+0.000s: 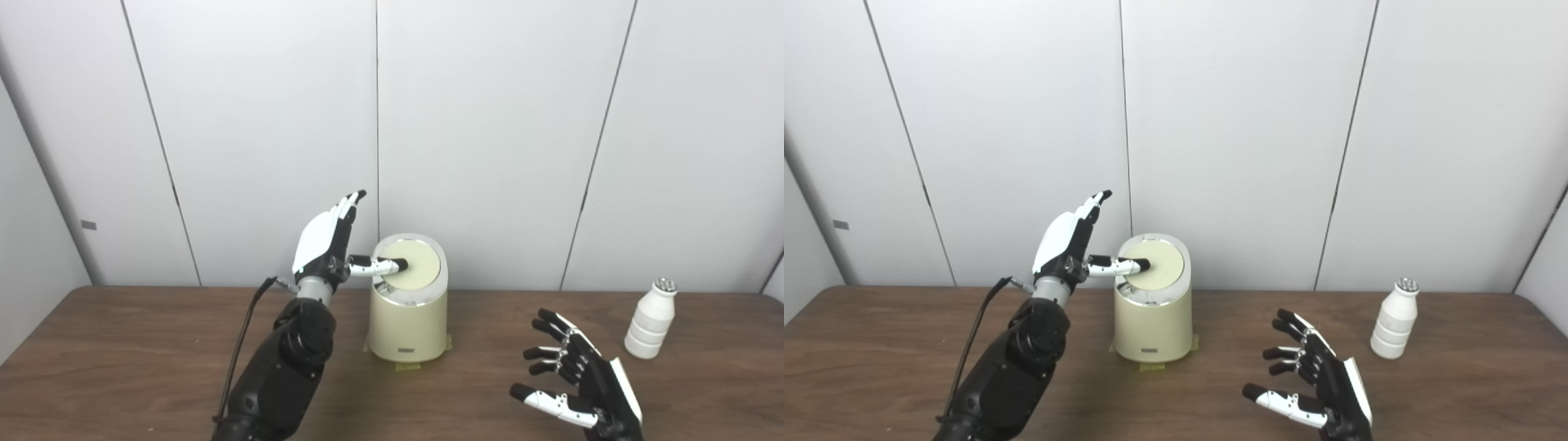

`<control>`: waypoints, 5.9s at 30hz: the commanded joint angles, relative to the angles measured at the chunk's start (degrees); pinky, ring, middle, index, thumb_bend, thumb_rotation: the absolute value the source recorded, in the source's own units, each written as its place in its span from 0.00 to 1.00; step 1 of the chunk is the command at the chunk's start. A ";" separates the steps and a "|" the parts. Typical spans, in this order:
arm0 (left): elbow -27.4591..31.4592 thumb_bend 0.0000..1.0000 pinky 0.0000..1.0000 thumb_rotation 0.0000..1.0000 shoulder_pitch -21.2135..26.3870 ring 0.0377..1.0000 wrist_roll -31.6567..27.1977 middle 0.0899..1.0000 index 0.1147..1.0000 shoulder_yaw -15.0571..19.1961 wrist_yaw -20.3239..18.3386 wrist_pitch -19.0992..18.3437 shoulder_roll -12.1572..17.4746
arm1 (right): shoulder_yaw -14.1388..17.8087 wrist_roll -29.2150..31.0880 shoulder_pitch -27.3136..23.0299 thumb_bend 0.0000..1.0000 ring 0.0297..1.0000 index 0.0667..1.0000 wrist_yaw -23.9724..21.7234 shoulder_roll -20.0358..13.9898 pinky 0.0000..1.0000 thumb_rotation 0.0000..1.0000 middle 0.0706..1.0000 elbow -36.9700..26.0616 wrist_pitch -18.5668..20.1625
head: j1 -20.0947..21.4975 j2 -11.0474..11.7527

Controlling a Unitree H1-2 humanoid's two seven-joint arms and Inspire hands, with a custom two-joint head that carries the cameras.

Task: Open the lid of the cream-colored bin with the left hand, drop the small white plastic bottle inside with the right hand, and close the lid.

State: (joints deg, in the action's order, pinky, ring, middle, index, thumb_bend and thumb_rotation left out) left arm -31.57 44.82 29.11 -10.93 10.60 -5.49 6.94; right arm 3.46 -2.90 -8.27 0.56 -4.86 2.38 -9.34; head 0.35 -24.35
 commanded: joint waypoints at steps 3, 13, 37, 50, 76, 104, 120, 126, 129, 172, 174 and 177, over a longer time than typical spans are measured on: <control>1.21 0.98 1.00 0.26 3.47 1.00 0.54 1.00 1.00 -0.29 0.42 0.45 0.91 | -0.25 -0.34 -2.01 0.74 0.60 0.80 0.57 0.27 0.50 0.20 0.80 -2.41 -1.33 | 0.19 -0.21; 3.68 1.00 1.00 0.27 3.11 1.00 2.46 1.00 1.00 -3.22 -2.08 -2.26 2.15 | -0.41 0.36 -2.05 0.74 0.60 0.81 0.26 0.41 0.50 0.20 0.80 -2.56 -1.38 | 0.17 -0.71; 4.74 1.00 1.00 0.27 2.55 1.00 2.86 1.00 1.00 -5.45 -4.72 -4.04 1.54 | -1.42 -1.36 -1.87 0.71 0.58 0.80 0.44 1.09 0.47 0.18 0.79 -4.42 -0.20 | 1.02 -1.56; 3.08 0.96 1.00 0.14 3.97 1.00 6.57 1.00 1.00 -9.20 -5.99 -6.31 2.33 | -1.75 -1.75 -1.83 0.69 0.57 0.80 0.69 1.66 0.46 0.18 0.79 -5.32 0.21 | 1.37 -1.80; 8.49 0.79 0.93 0.30 3.27 1.00 5.86 1.00 1.00 -4.19 2.23 1.01 2.11 | -2.14 -2.74 -1.86 0.69 0.57 0.80 0.99 1.95 0.45 0.20 0.78 -5.60 1.24 | 0.76 -1.51; 37.39 0.77 0.69 0.41 -23.63 0.77 -21.66 0.80 0.86 11.57 -9.21 2.12 -1.35 | -1.71 -3.19 -1.82 0.69 0.56 0.80 0.91 0.08 0.45 0.24 0.77 -4.25 0.70 | -1.21 -1.61; 34.78 0.74 0.70 0.36 -33.51 0.80 -23.00 0.83 0.87 11.75 -10.13 8.76 0.23 | -1.60 -2.99 -1.48 0.68 0.58 0.80 0.73 -0.35 0.46 0.22 0.78 -4.69 0.78 | -0.76 -1.50; 31.76 0.71 0.67 0.29 -34.39 0.76 -24.06 0.79 0.83 11.60 -11.02 11.20 0.15 | -1.19 -0.90 -1.73 0.70 0.58 0.80 0.03 -0.76 0.47 0.20 0.78 -4.03 0.17 | 0.14 -0.98; 30.23 0.68 0.66 0.24 -34.28 0.74 -23.75 0.77 0.81 11.44 -11.22 11.95 0.37 | -0.22 1.55 -2.67 0.71 0.59 0.81 -0.58 -1.38 0.49 0.14 0.80 -2.84 -0.96 | 1.85 -0.20; 21.71 0.49 0.66 0.20 -32.85 0.74 -25.56 0.79 0.83 13.32 -14.00 18.25 6.16 | 7.13 -12.64 -22.08 0.75 0.77 0.85 -3.08 -28.80 0.68 0.18 0.84 -2.03 28.30 | 26.19 5.44; 21.48 0.50 0.65 0.21 -32.80 0.73 -25.80 0.79 0.82 13.40 -14.10 18.55 6.24 | 7.33 -11.07 -21.49 0.74 0.79 0.86 -3.57 -28.03 0.69 0.15 0.85 -0.67 28.13 | 26.13 5.27; 21.68 0.50 0.66 0.22 -32.88 0.73 -25.75 0.78 0.82 13.48 -14.03 18.58 6.31 | 6.75 -10.45 -20.58 0.76 0.81 0.86 -3.56 -27.49 0.70 0.19 0.87 1.17 27.49 | 26.04 5.15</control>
State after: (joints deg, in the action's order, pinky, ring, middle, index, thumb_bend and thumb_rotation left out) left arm -9.95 10.80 3.39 2.37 -3.37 10.48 12.41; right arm 9.88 -13.92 -26.92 -3.42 -31.43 4.00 19.92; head 26.37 -19.25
